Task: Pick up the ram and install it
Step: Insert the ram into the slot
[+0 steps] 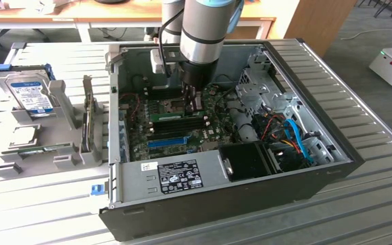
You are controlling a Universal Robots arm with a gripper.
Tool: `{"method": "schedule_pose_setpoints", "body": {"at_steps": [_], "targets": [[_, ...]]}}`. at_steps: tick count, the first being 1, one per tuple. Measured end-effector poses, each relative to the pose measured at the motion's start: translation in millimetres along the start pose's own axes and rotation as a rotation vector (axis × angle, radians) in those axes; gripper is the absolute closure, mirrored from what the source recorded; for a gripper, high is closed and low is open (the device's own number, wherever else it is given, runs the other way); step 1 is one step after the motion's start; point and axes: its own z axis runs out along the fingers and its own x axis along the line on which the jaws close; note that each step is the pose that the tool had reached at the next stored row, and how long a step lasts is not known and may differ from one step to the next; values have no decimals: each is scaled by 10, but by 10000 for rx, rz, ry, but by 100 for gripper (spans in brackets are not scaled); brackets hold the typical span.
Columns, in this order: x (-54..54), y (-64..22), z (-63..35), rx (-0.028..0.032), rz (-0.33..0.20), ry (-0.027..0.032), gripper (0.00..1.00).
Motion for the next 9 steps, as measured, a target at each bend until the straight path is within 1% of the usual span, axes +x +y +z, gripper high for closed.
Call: {"method": "schedule_pose_setpoints", "body": {"at_steps": [1, 2, 5, 6, 9], "targets": [[0, 0, 0, 29, -2, 1, 88], [0, -1, 0, 43, -4, 1, 88], [0, -1, 0, 43, -5, 2, 88], [0, 0, -1, 43, -3, 15, 88], [0, 0, 0, 45, -1, 83, 88]]}}
